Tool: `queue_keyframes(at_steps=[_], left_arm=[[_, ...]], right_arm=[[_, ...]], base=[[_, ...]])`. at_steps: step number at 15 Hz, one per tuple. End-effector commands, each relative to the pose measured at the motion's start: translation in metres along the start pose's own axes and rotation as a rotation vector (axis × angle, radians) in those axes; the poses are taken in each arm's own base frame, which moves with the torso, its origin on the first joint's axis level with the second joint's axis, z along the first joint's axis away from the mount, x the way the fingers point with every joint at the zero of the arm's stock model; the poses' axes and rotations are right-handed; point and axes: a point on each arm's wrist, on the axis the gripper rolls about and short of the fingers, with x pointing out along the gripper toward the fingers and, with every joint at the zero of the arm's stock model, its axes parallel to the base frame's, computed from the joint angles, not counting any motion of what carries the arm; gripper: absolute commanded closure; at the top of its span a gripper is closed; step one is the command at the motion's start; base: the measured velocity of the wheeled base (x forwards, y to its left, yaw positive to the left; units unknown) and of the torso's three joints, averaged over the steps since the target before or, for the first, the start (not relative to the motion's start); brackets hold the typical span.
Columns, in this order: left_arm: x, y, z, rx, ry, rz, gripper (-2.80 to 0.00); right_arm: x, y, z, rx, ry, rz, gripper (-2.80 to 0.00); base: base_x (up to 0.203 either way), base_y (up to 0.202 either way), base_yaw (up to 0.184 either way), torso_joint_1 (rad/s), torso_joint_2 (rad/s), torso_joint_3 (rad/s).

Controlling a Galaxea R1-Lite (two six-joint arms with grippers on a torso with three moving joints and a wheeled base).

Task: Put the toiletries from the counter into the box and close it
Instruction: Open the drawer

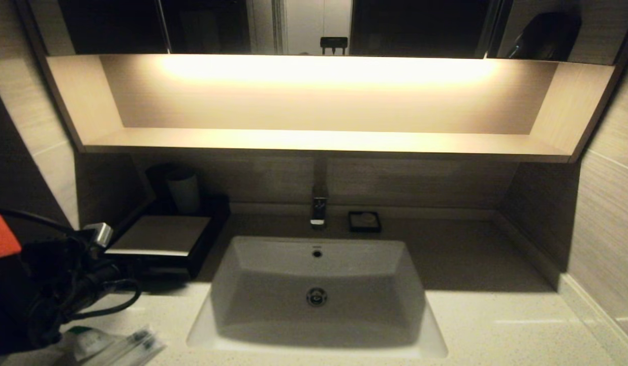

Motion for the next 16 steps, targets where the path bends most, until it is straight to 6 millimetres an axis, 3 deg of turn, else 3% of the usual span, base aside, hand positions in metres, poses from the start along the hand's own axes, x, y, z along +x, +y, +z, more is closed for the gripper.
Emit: queue_keyframes(at_steps=[1,16], left_arm=[[0.0018,0.0004,-0.0019,0.004,-0.002,-0.004,0.0],[0.0057,0.0003,-0.0104,0.072,-0.038,-0.046,0.0]], right_arm=[[0.0,0.0,-0.0001,0.0,0.0,0.0,0.0],[0.0,0.0,-0.0001,0.0,0.0,0.0,0.0]], base=[[0.0,0.0,0.0,0.0,0.0,0.0],[0.0,0.0,0.0,0.0,0.0,0.0]])
